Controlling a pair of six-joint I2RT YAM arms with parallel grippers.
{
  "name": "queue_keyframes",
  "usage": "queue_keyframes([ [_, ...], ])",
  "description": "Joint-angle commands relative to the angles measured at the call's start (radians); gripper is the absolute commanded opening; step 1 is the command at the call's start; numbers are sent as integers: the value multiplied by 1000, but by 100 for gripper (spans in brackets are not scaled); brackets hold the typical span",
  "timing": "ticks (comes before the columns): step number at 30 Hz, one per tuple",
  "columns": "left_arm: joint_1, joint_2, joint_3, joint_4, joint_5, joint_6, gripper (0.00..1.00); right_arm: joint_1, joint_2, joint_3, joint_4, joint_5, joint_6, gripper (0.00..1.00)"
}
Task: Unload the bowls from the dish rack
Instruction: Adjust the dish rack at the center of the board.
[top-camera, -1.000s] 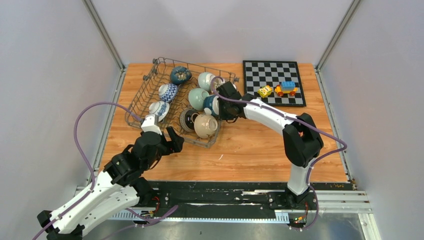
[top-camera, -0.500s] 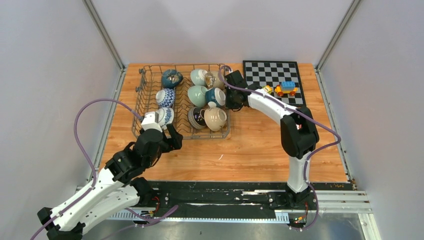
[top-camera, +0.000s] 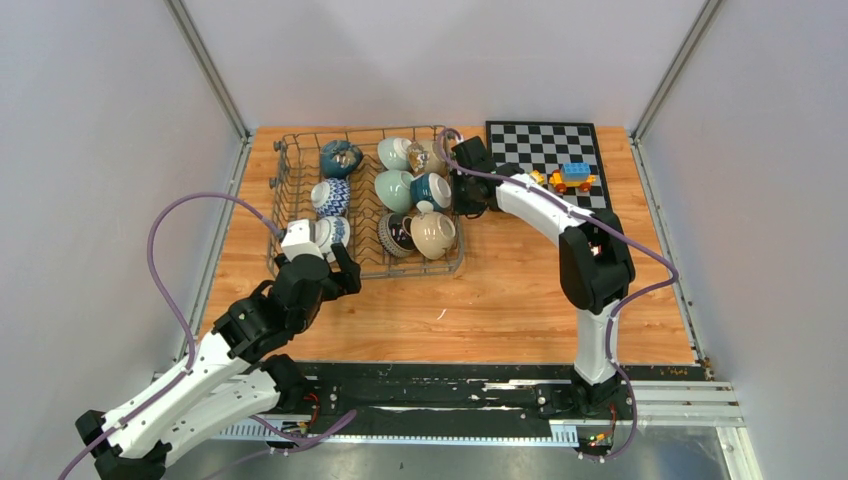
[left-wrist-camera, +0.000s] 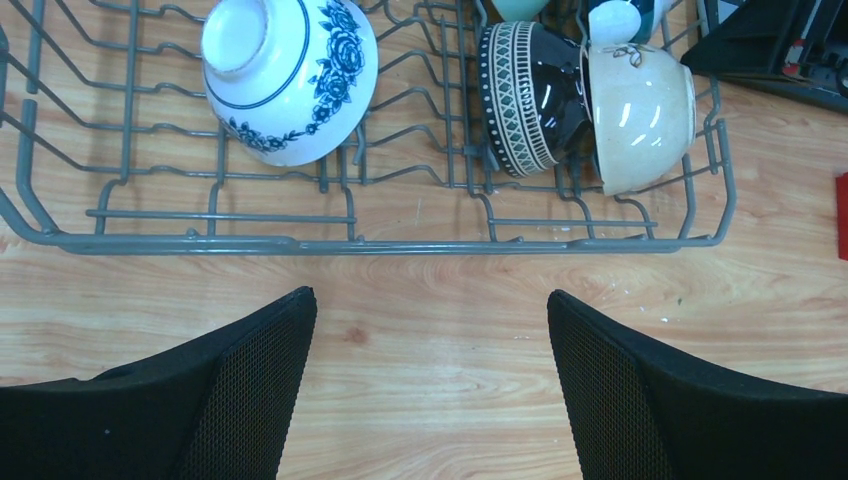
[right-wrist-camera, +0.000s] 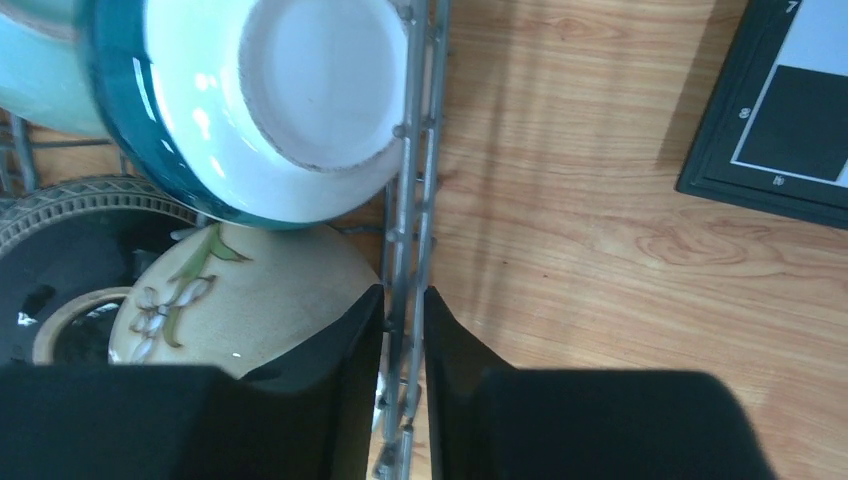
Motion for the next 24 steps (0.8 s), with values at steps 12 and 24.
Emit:
queue_keyframes([
  [12, -9, 26, 78, 17, -83, 105, 88, 20, -400, -111, -119, 50, -133, 60],
  [24, -8, 83, 26, 285, -38, 160, 90, 124, -1007, -731, 291, -71, -80, 57],
])
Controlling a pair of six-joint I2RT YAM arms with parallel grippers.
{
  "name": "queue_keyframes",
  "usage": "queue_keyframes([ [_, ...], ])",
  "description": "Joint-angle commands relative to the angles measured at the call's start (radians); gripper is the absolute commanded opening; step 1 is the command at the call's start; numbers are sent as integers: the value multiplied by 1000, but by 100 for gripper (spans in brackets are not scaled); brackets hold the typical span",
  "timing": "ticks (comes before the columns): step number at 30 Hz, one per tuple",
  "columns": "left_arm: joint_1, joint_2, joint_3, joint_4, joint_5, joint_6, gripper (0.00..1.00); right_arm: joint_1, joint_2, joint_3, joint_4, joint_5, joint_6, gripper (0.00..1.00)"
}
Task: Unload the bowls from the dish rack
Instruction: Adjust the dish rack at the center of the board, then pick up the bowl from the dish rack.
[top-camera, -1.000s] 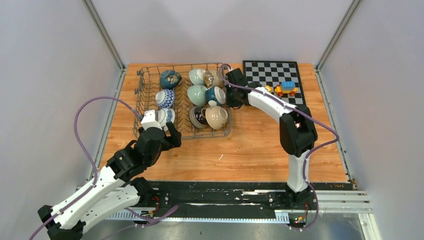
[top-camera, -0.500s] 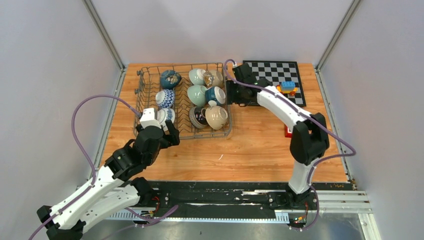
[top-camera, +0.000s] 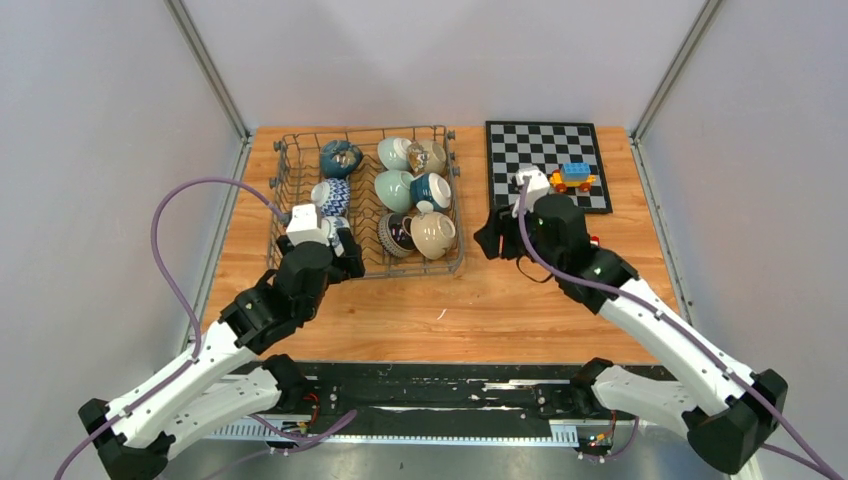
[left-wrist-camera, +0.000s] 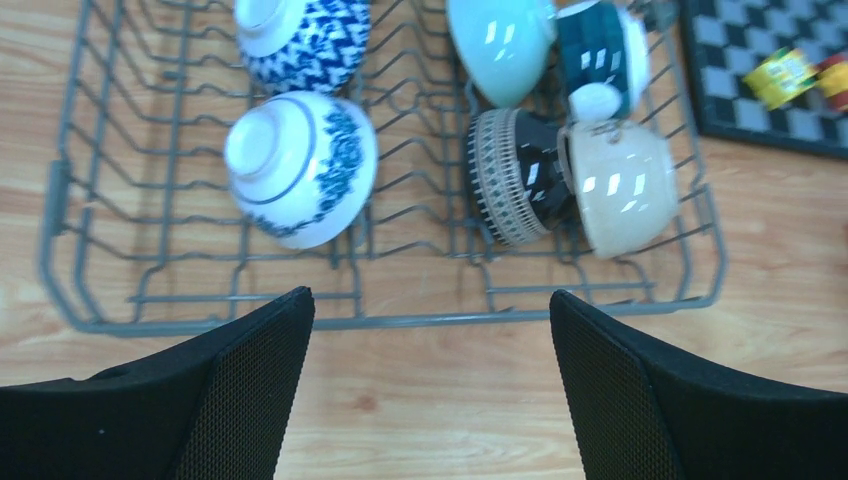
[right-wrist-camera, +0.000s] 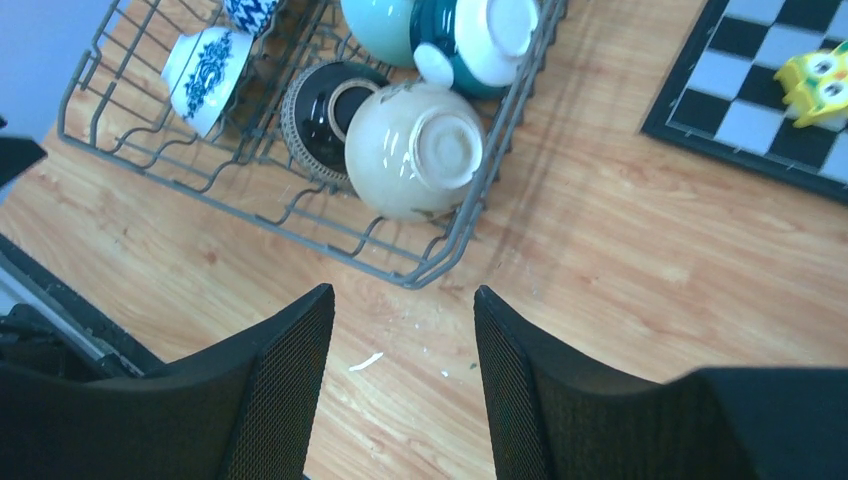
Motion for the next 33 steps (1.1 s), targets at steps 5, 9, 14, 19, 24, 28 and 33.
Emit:
queue_keyframes([
  [5, 15, 150, -36, 356, 374, -30, 97, -2, -122, -272, 186, -80, 105, 57],
  [9, 34, 260, -44, 491, 551, -93, 96, -3, -194, -399, 338, -66, 126, 57],
  [14, 119, 305, -186, 793, 674, -302, 93, -14, -108, -333, 288, -86, 134, 56],
  [19, 170, 390, -262, 1023, 777, -423, 88, -23, -43, -291, 340, -134, 147, 58],
  [24, 171, 433, -299, 1108, 761, -432, 88, -25, -26, -278, 388, -126, 153, 70],
  [28, 173, 390, -370, 1113, 634, -449, 88, -32, 50, -216, 379, -152, 138, 69],
  [33, 174, 383, -386, 1115, 595, -435, 90, -37, 106, -178, 458, -167, 134, 67],
])
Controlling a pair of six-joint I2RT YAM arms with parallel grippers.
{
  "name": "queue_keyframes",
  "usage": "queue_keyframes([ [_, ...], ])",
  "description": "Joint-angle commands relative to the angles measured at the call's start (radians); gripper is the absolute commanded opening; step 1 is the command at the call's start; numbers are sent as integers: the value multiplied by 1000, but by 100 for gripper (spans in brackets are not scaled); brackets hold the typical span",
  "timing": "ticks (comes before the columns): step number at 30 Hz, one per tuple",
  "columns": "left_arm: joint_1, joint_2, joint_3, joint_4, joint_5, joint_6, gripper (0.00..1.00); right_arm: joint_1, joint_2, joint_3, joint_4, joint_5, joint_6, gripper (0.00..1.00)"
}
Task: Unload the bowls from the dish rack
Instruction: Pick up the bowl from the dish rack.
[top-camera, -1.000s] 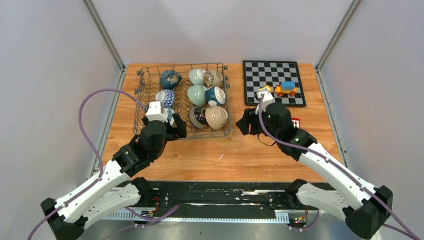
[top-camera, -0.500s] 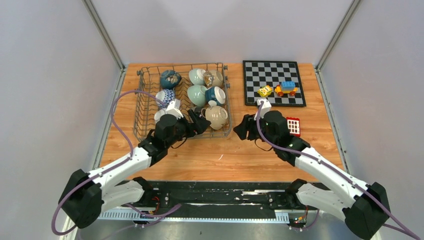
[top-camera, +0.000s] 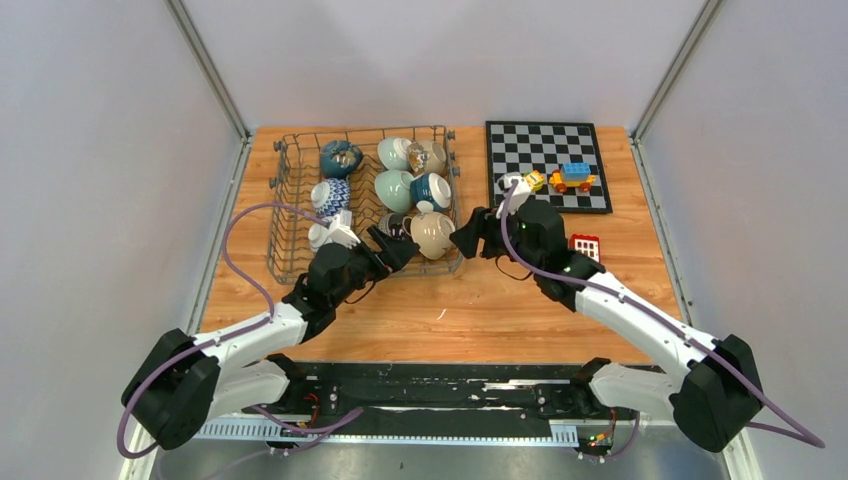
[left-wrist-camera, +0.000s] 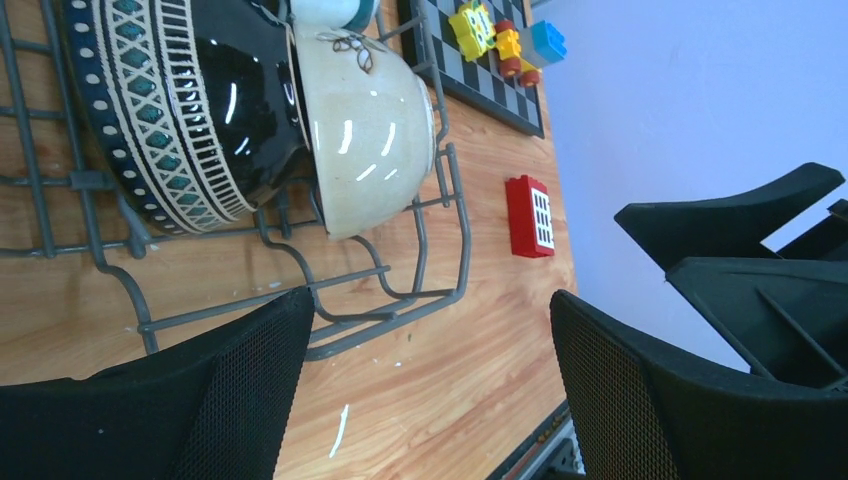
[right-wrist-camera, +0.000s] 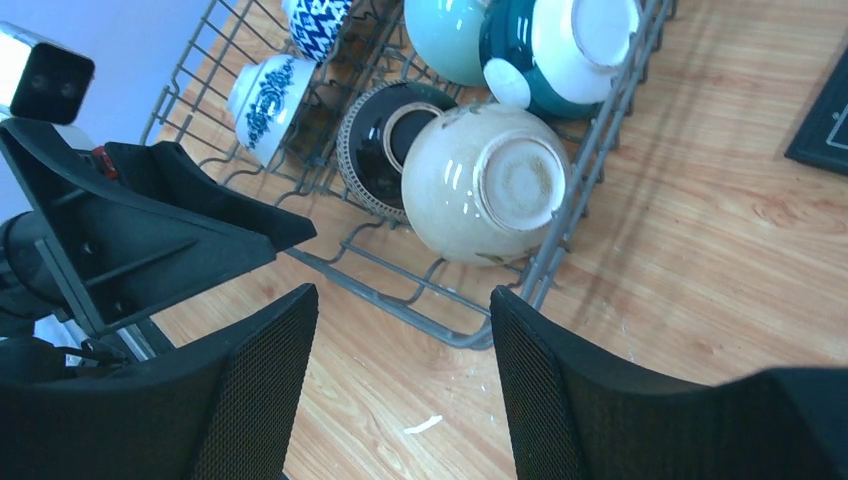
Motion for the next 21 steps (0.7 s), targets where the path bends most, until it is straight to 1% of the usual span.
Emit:
queue_keyframes([
  [1, 8, 5, 5, 48, -61, 3, 90, -20, 51, 73, 56, -47, -4, 67],
  [2, 8, 14, 9, 48, -60, 2, 90, -26, 77, 102, 34, -71, -3, 66],
  [5, 8, 47, 12, 88, -60, -18, 90, -39, 151, 170, -15, -79, 23, 63],
  [11, 11, 92, 2, 146, -83, -81, 89, -64, 238, 211, -9, -104, 95, 59],
  [16, 11, 127, -28, 217, -102, -111, 87, -70, 304, 260, -35, -120, 92, 58],
  [21, 10, 186, -31, 267, -83, -121, 85, -70, 358, 281, -35, -127, 95, 55],
])
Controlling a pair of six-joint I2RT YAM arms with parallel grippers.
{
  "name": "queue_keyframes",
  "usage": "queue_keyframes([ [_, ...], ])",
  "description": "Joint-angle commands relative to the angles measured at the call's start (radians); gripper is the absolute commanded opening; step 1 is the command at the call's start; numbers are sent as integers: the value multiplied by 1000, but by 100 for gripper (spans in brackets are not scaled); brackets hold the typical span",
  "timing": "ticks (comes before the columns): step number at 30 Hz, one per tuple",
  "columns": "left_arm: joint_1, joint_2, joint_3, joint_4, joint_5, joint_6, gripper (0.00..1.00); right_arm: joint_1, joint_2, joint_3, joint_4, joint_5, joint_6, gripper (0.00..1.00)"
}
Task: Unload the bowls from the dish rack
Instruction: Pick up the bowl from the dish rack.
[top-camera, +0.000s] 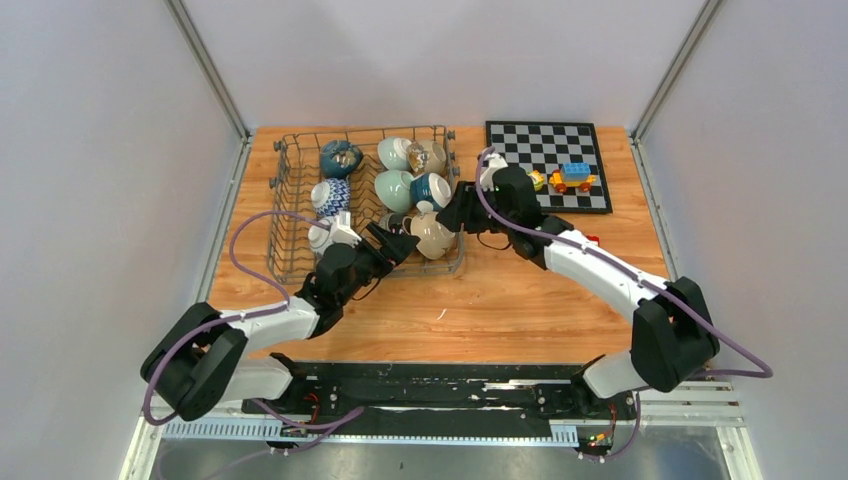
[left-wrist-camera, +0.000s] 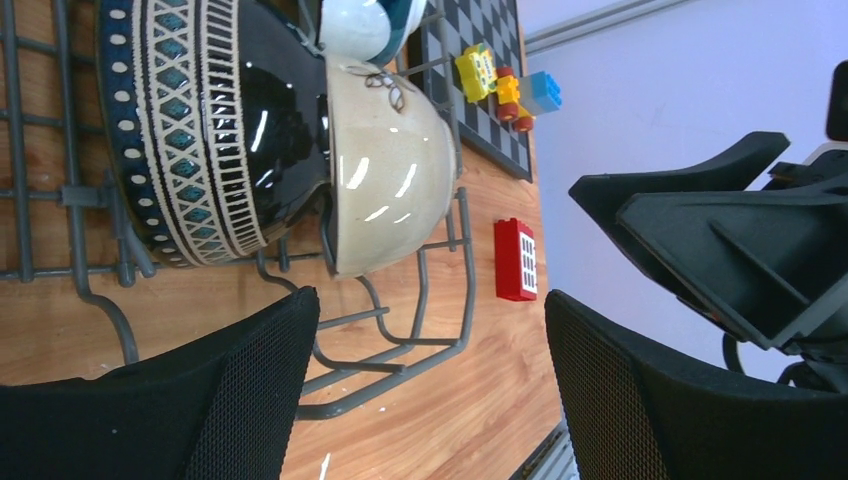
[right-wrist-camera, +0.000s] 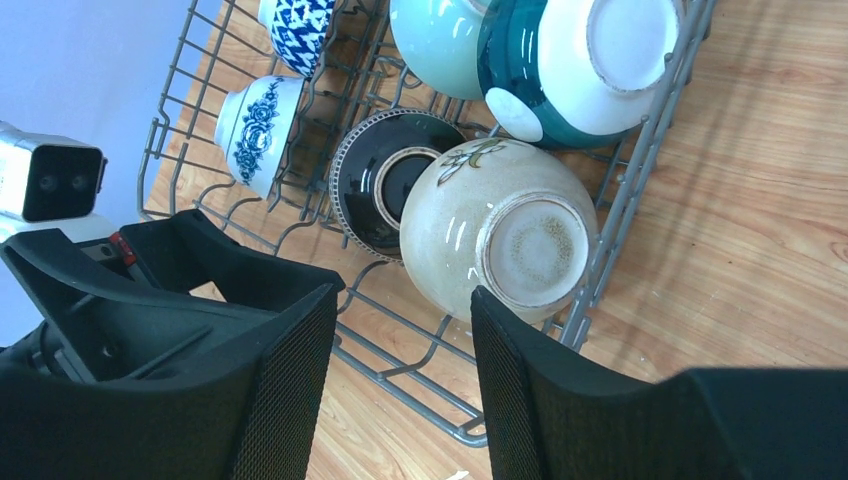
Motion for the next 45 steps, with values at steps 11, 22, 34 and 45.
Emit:
queue_keyframes([
  [11, 5, 140, 41, 53, 25, 4, 80, -13, 111, 62, -35, -36, 14, 52],
  [22, 5, 282, 63, 180, 112, -24, 72, -18, 144, 81, -64, -36, 10, 51],
  [34, 5, 252, 106, -48, 62, 72, 75, -31, 133, 61, -64, -21, 6, 53],
  [45, 2, 256, 201, -237, 31, 216, 75, -41, 162, 89, -80, -35, 7, 54],
])
